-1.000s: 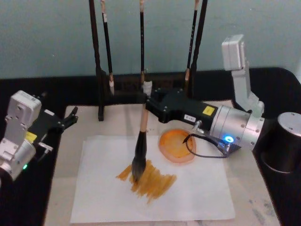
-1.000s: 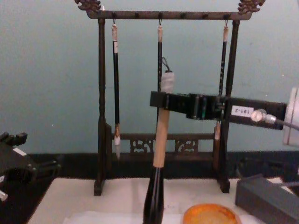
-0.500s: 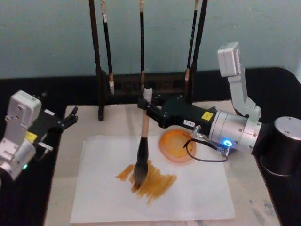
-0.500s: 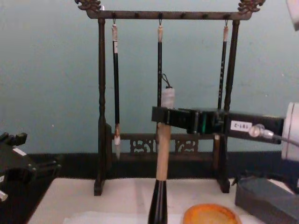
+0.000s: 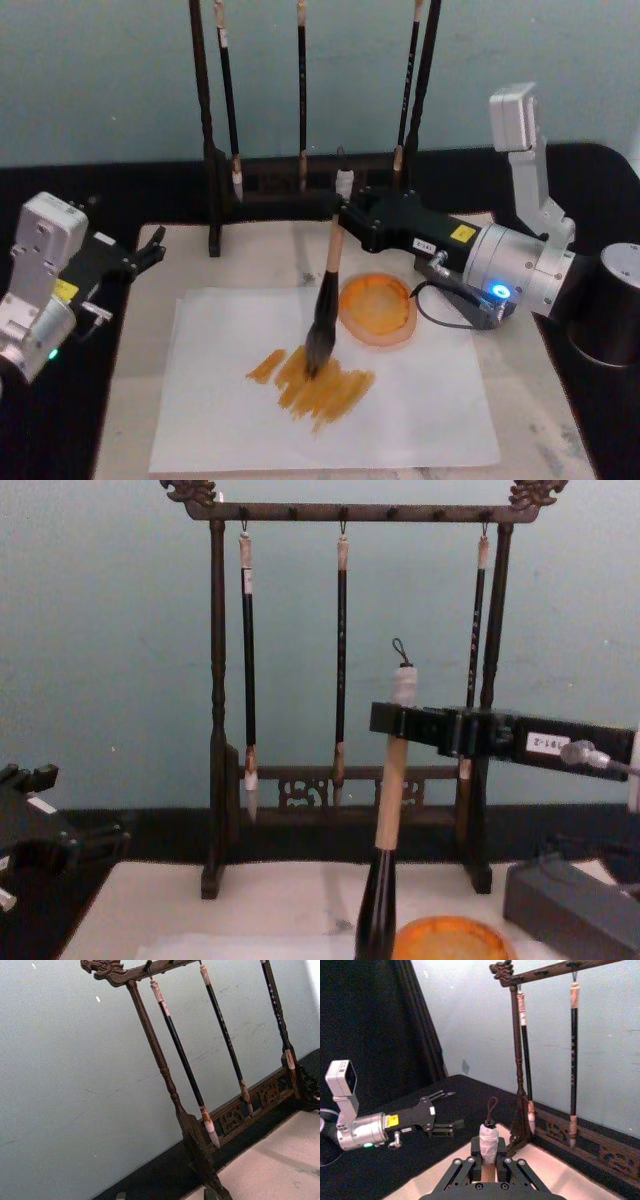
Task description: Pick up the brush from the inkstone, write on the paper, then place the brush back to its original position.
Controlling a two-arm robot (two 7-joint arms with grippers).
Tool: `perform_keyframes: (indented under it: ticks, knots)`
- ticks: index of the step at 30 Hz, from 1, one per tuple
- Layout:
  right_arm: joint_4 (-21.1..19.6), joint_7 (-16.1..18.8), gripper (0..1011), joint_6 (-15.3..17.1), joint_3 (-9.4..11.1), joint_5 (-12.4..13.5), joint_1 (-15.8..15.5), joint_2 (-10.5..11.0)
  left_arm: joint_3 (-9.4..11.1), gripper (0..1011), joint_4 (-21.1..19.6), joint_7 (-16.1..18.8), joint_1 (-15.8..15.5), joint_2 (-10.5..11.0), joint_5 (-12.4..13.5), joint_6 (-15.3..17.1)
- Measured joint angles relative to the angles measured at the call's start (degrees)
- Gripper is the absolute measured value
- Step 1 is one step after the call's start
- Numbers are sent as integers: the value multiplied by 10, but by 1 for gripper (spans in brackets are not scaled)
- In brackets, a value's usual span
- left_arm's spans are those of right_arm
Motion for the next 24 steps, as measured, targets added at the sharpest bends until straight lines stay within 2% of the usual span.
perform_keyframes:
  ticks: [12,16,21,24]
  knots:
    - [-1,-3,156,1,8,-4,0,2,0,1010,0,0,0,0,0,0]
    - [-7,6,156,1,9,2,0,3,0,1010,0,0,0,0,0,0]
    - [-14,23,156,3,11,22,0,3,0,1010,0,0,0,0,0,0]
    - [-20,33,156,6,17,48,-3,2,0,1010,0,0,0,0,0,0]
